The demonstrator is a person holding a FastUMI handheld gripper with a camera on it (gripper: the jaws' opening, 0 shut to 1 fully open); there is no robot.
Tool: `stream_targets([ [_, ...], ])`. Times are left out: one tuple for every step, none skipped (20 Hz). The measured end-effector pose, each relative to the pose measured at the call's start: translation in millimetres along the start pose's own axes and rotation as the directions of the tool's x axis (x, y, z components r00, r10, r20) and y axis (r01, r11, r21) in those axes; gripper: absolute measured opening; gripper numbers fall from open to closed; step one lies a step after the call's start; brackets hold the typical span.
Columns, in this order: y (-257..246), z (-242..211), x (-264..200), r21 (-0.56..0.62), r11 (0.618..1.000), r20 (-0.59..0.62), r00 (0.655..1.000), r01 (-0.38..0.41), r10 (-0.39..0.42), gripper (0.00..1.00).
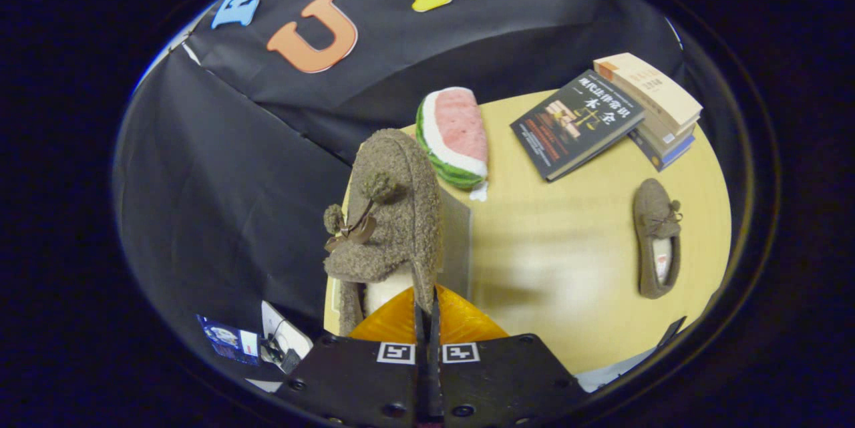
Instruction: Open the storage box then place both shoes into the box .Put the left shoe in first, then the right shoe, with the right side of both shoes facing outward in a uniform manner.
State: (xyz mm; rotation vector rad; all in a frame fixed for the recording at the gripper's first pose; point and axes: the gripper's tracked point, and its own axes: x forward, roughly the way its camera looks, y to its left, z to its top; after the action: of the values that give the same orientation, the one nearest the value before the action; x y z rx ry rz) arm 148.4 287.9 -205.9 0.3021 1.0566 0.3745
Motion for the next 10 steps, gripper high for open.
stream_targets([
  [12,-4,12,-0.004,1.000,-0.008,1.000,0.004,-0.004,0.00],
  [23,-6,25,-0.011,1.000,-0.014,1.000,0.012,-0.012,0.00],
  [31,-9,39,-0.014,1.000,-0.021,1.000,0.021,-0.022,0.00],
  [39,-14,52,-0.014,0.999,-0.031,0.999,0.032,-0.032,0.00],
  [46,-19,65,-0.008,0.999,-0.043,0.998,0.045,-0.046,0.00],
  [52,-23,79,-0.002,0.998,-0.052,0.997,0.059,-0.059,0.00],
  [55,-25,93,0.010,0.997,-0.058,0.995,0.076,-0.075,0.00],
  [58,-26,107,0.012,0.996,-0.055,0.995,0.088,-0.088,0.01],
  [60,-27,121,0.014,0.994,-0.055,0.993,0.106,-0.105,0.01],
  [60,-30,135,0.018,0.992,-0.064,0.990,0.126,-0.125,0.01],
])
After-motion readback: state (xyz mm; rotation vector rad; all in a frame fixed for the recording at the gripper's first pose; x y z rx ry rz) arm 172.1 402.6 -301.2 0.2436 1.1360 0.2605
